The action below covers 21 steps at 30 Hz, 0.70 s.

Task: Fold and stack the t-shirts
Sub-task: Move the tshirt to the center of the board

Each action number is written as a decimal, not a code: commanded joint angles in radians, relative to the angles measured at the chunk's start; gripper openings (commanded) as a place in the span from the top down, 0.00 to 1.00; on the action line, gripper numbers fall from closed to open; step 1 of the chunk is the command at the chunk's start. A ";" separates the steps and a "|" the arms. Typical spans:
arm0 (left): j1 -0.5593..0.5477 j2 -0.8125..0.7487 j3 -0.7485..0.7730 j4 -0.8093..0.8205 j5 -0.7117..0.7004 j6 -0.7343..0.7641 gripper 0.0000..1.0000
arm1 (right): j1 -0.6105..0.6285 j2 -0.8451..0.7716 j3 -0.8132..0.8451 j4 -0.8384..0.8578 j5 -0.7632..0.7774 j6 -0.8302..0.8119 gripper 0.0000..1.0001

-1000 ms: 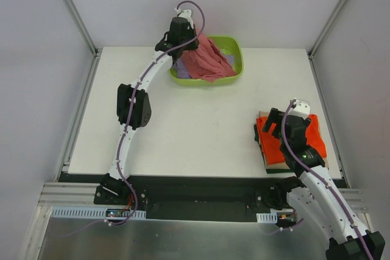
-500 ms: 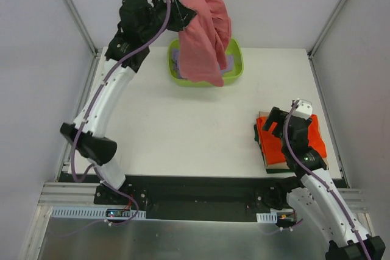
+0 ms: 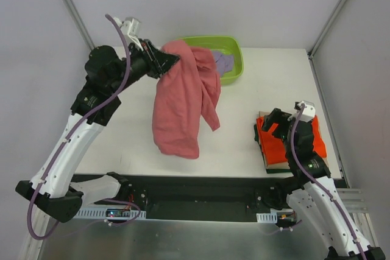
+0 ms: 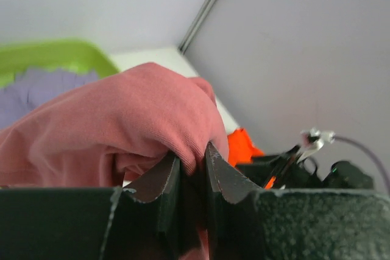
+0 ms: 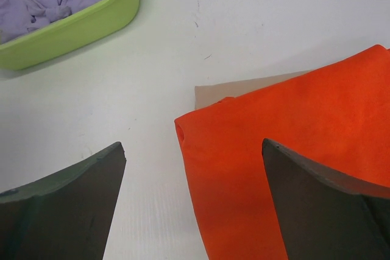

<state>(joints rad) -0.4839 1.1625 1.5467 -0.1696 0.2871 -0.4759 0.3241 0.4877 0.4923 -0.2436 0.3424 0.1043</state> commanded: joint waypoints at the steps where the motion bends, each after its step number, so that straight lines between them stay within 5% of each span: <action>1: 0.001 -0.055 -0.251 0.032 -0.093 -0.098 0.94 | -0.003 -0.011 0.005 0.001 -0.029 0.006 0.04; 4: 0.001 -0.046 -0.400 -0.011 -0.315 -0.112 0.82 | -0.003 0.002 0.014 -0.002 -0.078 -0.021 0.04; 7: 0.002 -0.006 -0.444 -0.134 -0.501 -0.115 0.12 | -0.002 0.041 0.031 -0.002 -0.184 -0.051 0.04; 8: 0.002 0.002 -0.447 -0.166 -0.531 -0.106 0.01 | -0.002 0.063 0.038 -0.003 -0.210 -0.055 0.04; 15: 0.002 -0.110 -0.661 -0.295 -0.620 -0.147 0.01 | 0.125 0.293 0.109 -0.008 -0.330 -0.140 0.04; 21: 0.002 -0.357 -0.945 -0.297 -0.438 -0.268 0.01 | 0.288 0.520 0.184 0.053 -0.332 -0.152 0.04</action>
<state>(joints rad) -0.4831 0.9298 0.7132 -0.4355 -0.2379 -0.6479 0.5411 0.9073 0.5945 -0.2508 0.0414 -0.0147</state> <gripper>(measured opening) 0.990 0.963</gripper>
